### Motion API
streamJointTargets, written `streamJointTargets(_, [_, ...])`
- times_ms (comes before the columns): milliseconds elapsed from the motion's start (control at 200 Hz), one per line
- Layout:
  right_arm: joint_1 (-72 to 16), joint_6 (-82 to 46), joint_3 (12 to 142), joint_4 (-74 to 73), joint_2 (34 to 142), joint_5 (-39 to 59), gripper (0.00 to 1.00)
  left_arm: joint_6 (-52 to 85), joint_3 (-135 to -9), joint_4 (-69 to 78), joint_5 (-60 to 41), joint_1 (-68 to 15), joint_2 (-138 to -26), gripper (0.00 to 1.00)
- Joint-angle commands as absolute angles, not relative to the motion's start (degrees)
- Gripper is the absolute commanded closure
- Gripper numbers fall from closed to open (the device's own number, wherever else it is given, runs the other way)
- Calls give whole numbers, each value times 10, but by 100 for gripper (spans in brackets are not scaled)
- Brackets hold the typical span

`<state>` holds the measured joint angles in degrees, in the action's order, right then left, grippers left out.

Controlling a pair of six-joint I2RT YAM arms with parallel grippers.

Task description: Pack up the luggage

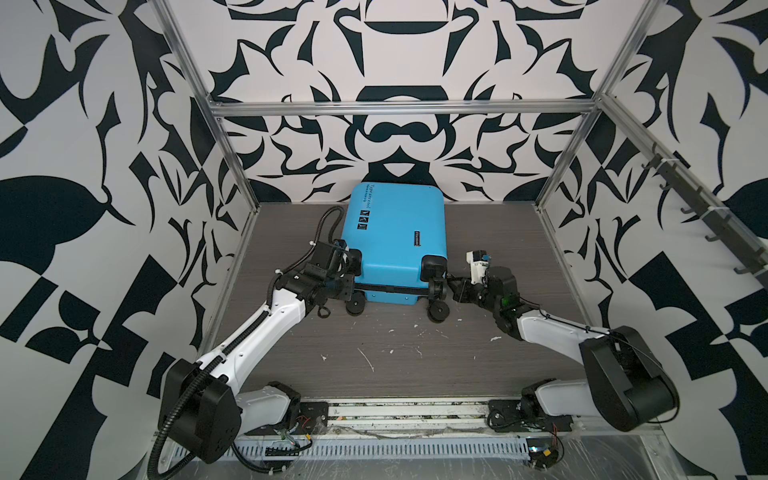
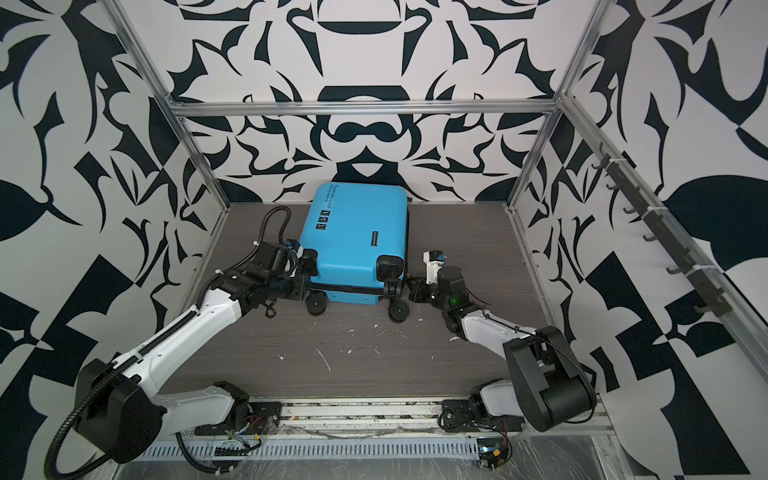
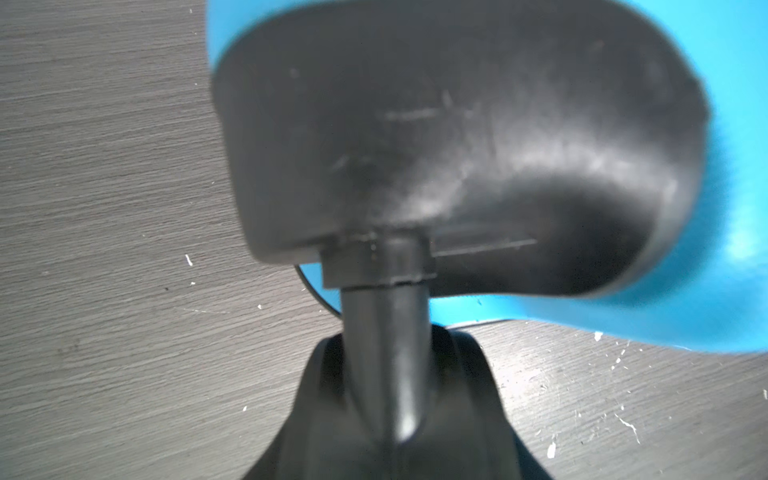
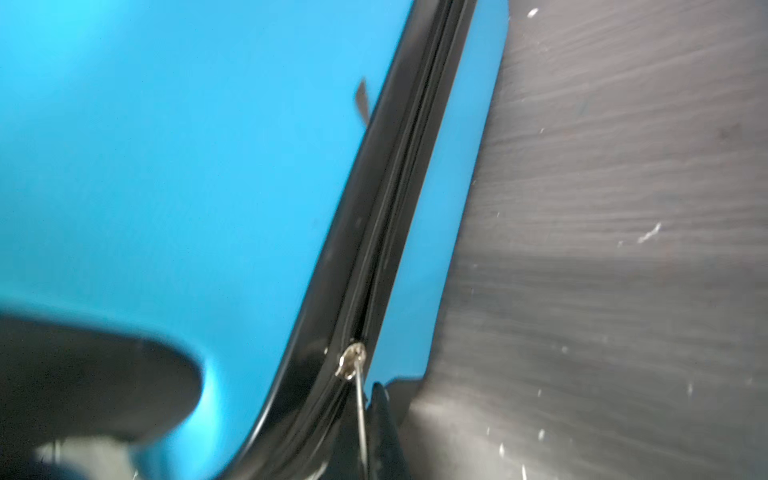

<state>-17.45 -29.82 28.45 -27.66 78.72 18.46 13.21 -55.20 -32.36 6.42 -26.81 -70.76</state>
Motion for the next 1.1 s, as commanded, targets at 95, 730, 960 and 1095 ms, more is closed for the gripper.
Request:
streamJointTargets(95, [-131, -300, 354, -318, 833, 76, 100, 107, -554, -360, 110, -242, -664, 100])
streamJointTargets(730, [-131, -317, 275, -254, 778, 147, 50, 175, -696, -466, 123, -285, -575, 5])
streamJointTargets(960, [-144, -358, 236, -305, 819, 156, 55, 274, -656, -432, 141, -418, -552, 6])
streamJointTargets(1095, [-173, -377, 227, -340, 850, 146, 56, 314, -614, -374, 155, -479, -573, 6])
